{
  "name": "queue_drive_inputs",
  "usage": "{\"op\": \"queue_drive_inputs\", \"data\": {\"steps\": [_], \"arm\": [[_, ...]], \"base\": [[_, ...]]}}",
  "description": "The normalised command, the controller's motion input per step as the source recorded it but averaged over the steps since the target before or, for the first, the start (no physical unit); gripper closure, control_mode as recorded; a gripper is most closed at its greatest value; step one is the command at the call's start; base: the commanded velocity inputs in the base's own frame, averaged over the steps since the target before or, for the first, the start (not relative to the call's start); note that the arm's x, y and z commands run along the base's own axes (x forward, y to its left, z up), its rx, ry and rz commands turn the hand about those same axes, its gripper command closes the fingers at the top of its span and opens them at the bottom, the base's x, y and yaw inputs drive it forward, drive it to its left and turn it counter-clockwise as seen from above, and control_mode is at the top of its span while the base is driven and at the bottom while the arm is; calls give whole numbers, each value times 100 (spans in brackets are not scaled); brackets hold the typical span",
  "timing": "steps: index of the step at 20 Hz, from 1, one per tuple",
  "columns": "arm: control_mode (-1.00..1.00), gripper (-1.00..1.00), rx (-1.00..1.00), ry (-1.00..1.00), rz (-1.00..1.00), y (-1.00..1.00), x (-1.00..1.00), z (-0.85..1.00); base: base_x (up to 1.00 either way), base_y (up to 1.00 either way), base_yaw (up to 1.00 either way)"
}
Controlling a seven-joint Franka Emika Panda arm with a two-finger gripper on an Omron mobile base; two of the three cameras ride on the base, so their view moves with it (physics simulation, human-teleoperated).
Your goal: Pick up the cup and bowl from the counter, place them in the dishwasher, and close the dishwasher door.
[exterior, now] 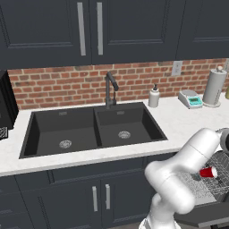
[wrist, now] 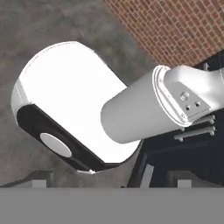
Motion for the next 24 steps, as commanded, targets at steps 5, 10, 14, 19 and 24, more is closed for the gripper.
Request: {"op": "queue_drive_inputs", "data": {"steps": [5,10,14,19,24], "arm": [[-100,-100,4,-48,-9,26,0,0],[-100,-100,5,-33,-13,12,13,0],[-100,-100,12,-14,-11,4,35,0],[-100,-100,15,-10,-10,8,43,0],[-100,-100,8,-7,-9,3,52,-6]], "base": [[0,0,0],[0,0,0],[0,0,0],[0,0,0],[0,0,0]]}}
